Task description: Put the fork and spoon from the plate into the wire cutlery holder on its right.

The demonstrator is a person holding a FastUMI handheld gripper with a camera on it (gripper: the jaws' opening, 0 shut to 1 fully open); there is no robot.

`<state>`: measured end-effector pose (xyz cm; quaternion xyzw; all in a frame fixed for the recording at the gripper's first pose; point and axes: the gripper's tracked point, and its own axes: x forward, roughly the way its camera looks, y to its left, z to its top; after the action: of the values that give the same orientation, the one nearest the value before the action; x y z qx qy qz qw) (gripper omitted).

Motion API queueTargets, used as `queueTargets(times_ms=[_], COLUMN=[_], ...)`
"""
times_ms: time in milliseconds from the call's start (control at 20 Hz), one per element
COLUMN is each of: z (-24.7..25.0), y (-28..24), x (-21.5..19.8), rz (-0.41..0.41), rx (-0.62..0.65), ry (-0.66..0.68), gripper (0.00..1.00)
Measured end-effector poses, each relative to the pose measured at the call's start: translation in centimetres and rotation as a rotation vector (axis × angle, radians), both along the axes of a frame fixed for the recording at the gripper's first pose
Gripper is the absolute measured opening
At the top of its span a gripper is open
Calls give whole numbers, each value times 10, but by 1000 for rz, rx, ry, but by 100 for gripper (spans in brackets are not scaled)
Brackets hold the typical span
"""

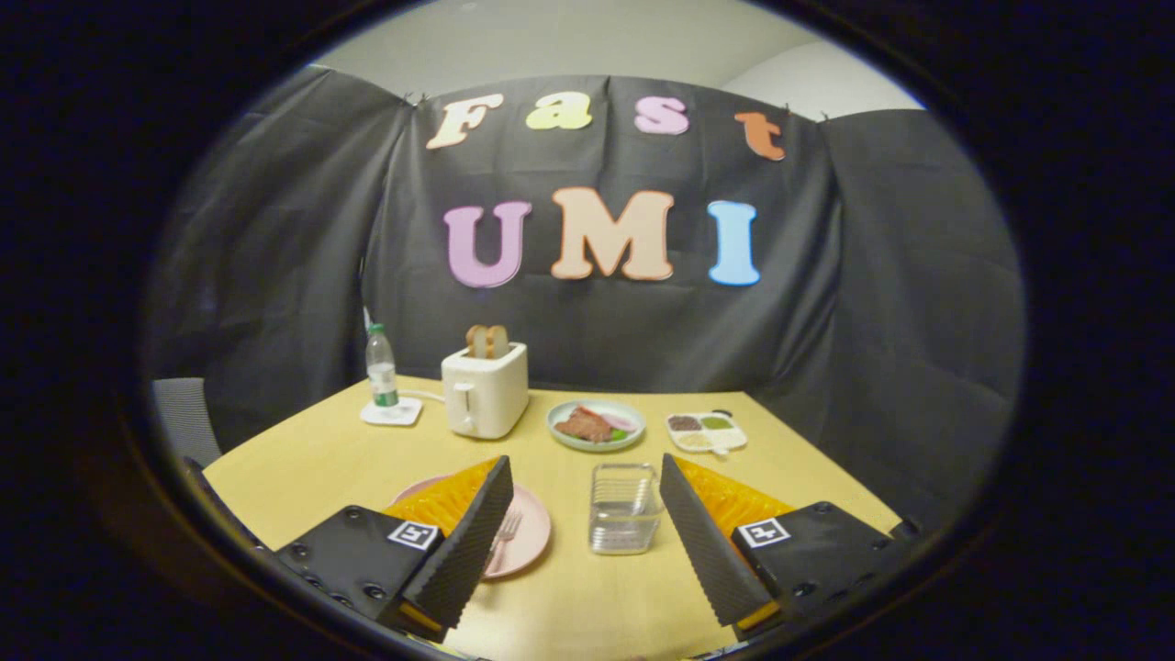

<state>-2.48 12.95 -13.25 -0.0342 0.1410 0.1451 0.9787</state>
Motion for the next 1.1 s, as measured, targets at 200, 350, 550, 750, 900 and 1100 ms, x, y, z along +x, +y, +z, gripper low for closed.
queueTargets(times_ms=[200,350,550,750,900,1100], z=[-39,-64,-99,-128,-144,-152], y=[29,38,47,43,43,45], x=[-8,-14,-25,-35,-44,-49], rz=[50,51,55,45,59,81], rx=[-18,-29,-45,-69,-92,-104], ry=[82,144,231,313,361,388], gripper=[100,100,100,100,100,98])
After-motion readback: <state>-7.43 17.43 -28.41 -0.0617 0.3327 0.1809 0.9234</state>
